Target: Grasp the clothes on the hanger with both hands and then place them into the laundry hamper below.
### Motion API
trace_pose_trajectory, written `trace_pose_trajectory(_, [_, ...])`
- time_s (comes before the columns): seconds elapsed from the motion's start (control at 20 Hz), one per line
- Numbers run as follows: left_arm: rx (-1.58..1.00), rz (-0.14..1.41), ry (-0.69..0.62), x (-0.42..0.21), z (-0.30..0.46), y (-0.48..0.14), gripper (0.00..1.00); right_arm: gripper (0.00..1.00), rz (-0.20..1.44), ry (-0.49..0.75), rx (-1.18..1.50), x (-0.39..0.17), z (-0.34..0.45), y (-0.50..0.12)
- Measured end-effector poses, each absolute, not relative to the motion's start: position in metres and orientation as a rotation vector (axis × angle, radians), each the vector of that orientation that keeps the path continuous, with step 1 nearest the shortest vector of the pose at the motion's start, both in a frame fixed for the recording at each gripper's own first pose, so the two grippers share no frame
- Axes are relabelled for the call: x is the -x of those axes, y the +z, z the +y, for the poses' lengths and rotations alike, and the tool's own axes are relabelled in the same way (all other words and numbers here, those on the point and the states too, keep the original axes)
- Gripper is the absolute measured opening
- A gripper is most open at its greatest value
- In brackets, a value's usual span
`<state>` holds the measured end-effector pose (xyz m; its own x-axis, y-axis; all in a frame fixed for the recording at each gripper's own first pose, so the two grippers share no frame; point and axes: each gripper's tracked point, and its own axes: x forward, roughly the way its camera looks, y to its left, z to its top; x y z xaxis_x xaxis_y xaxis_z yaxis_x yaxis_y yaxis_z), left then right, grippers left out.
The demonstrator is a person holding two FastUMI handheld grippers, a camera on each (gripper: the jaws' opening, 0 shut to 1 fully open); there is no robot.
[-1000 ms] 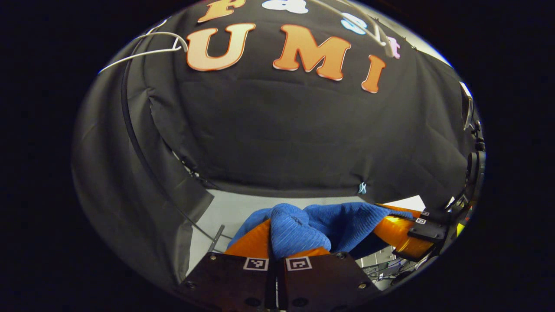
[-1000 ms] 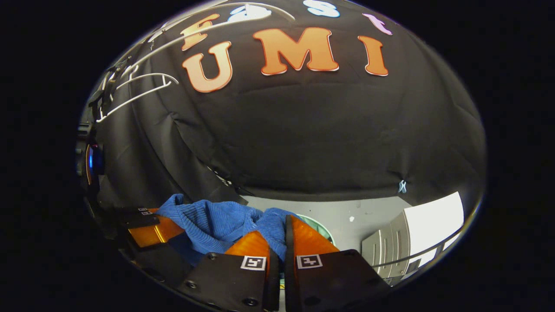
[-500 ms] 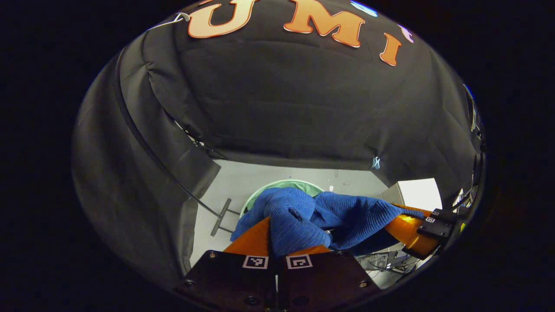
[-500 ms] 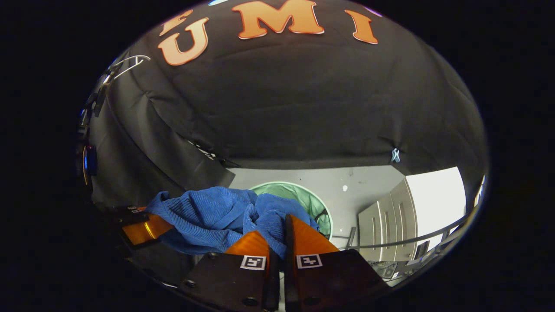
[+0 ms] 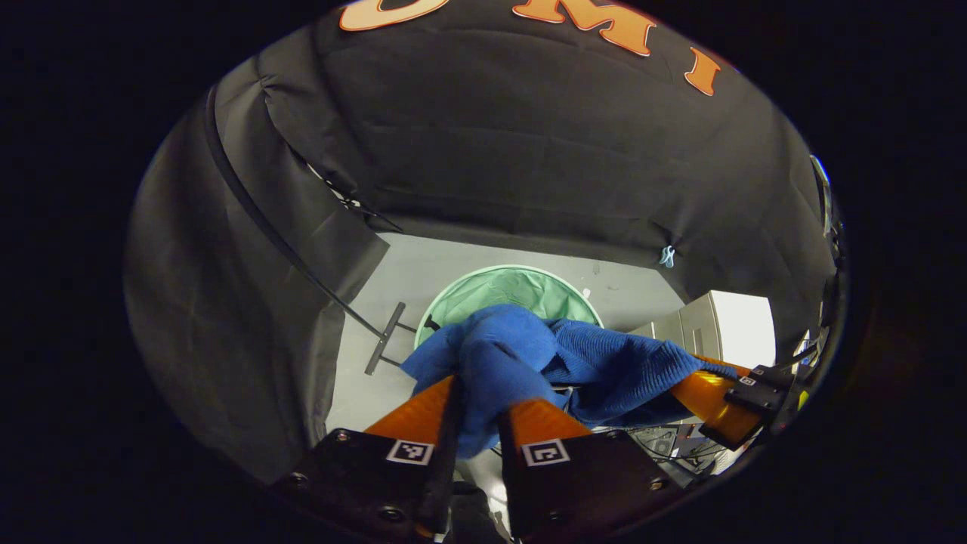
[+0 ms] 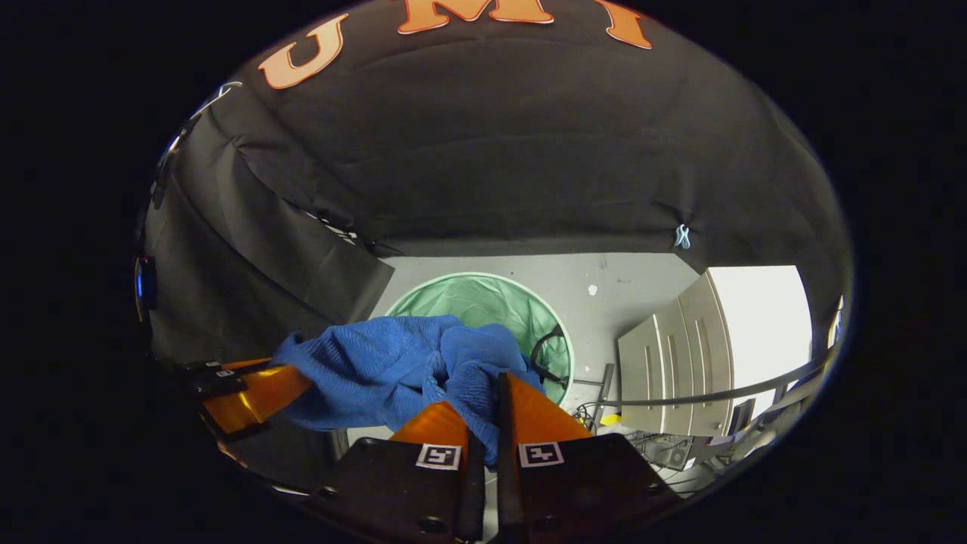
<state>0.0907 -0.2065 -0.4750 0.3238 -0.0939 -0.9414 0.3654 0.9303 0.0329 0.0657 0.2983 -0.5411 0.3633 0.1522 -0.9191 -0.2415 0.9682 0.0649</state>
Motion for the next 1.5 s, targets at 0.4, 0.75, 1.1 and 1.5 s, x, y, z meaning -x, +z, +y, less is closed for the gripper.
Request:
trace_pose_trajectory(0.4, [-0.248, 1.206, -0.303, -0.078, -0.201, -0.463, 0.60, 0.37, 1.164, 0.271, 0.063, -0.062, 0.304, -0.534])
trace_pose_trajectory(0.75, [-0.247, 1.173, -0.309, -0.064, -0.198, -0.437, 0.83, 0.85, 1.093, 0.255, 0.047, -0.059, 0.300, -0.506])
trace_pose_trajectory(1.1, [-0.265, 1.043, -0.312, -0.067, -0.201, -0.397, 0.98, 0.92, 1.006, 0.259, 0.060, -0.053, 0.294, -0.462])
trace_pose_trajectory(1.5, [-0.245, 0.898, -0.346, -0.064, -0.208, -0.332, 0.97, 0.99, 0.848, 0.281, 0.113, -0.049, 0.269, -0.386])
